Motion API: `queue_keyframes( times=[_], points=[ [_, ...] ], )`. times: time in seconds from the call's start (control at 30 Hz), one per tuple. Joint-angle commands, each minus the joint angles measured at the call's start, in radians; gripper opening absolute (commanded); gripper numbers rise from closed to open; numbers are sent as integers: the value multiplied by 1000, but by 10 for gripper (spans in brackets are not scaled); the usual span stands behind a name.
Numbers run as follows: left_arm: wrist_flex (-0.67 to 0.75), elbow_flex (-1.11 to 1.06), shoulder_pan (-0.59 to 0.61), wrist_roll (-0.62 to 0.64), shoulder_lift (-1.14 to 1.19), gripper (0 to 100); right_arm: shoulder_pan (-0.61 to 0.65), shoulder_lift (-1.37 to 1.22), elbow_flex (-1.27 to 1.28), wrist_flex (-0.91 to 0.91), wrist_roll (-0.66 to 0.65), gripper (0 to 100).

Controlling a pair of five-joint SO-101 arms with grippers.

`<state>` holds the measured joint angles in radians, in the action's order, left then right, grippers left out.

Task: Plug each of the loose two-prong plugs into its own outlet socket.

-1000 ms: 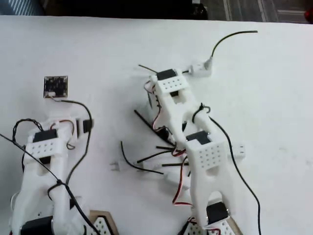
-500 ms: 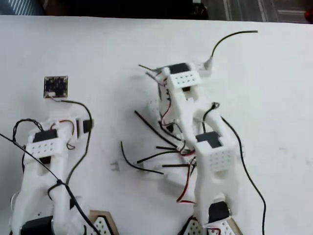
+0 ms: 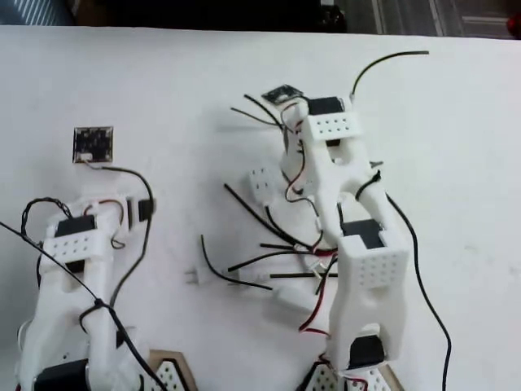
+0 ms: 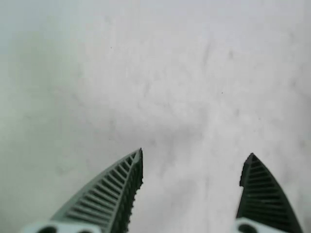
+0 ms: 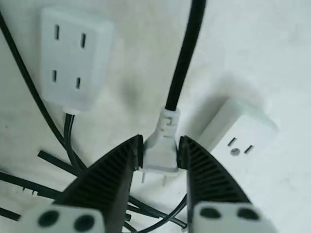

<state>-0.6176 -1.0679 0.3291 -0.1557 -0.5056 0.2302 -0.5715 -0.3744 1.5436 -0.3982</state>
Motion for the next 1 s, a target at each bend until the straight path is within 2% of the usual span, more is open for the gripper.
queue_keyframes(
  times=[0.0,0.17,0.63,0.97],
  points=[
    [17,3,8,5,-38,317,13,27,-26,42,23,149],
    [17,3,8,5,-38,317,8,39,-25,48,23,115],
    [17,3,8,5,-38,317,114,25,32,31,31,118],
    [17,3,8,5,-38,317,24,-97,61,-51,25,117]
  ],
)
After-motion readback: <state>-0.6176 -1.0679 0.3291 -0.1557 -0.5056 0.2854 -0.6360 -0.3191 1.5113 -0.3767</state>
